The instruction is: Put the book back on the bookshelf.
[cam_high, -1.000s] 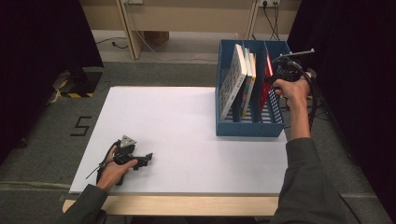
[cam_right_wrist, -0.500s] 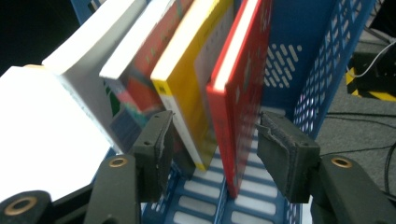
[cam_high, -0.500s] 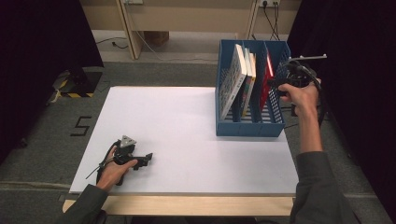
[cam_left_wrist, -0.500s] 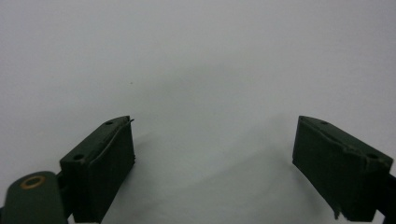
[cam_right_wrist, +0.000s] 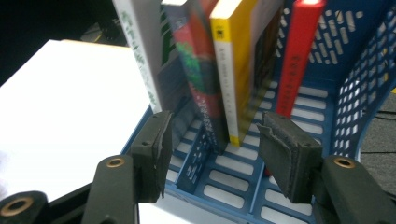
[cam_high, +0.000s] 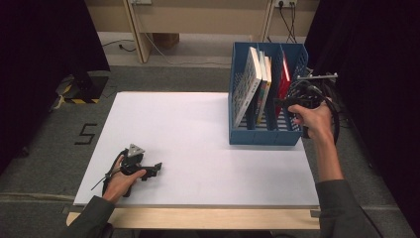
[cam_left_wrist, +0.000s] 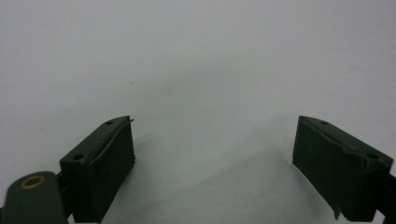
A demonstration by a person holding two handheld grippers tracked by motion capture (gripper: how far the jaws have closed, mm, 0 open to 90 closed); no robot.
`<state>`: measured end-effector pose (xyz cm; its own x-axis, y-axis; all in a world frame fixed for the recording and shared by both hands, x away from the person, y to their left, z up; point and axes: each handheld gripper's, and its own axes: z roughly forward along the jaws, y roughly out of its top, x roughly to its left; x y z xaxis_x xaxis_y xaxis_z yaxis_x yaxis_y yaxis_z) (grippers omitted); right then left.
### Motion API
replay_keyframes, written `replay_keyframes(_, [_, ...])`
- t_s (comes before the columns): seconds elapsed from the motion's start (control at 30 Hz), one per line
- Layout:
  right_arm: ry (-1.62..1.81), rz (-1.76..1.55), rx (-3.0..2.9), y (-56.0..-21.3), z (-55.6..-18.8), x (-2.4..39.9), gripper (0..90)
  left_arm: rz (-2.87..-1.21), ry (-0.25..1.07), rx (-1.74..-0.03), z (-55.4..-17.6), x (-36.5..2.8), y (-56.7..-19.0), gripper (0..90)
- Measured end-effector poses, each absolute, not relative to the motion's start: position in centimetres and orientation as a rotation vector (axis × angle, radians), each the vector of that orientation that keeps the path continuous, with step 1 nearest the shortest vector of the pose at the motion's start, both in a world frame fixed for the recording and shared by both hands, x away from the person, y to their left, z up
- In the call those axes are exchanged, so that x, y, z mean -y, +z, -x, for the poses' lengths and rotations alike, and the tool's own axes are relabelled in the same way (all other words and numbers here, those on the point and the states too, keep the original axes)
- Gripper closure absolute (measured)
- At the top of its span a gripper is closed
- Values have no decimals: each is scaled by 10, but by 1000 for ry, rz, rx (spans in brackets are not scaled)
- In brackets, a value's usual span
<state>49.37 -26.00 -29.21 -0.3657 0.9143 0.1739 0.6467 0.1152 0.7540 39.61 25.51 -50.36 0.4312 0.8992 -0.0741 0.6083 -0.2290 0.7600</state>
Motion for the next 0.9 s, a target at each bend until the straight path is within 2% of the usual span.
replay_keyframes(0.43, [1120, -1456, -2160, -309, -497, 213, 450, -1942, 498, -1272, -396, -255, -504, 121])
replay_keyframes(0.9, [1086, -1436, -2182, -319, -509, 182, 443, -1943, 496, -1271, -396, -255, -504, 120])
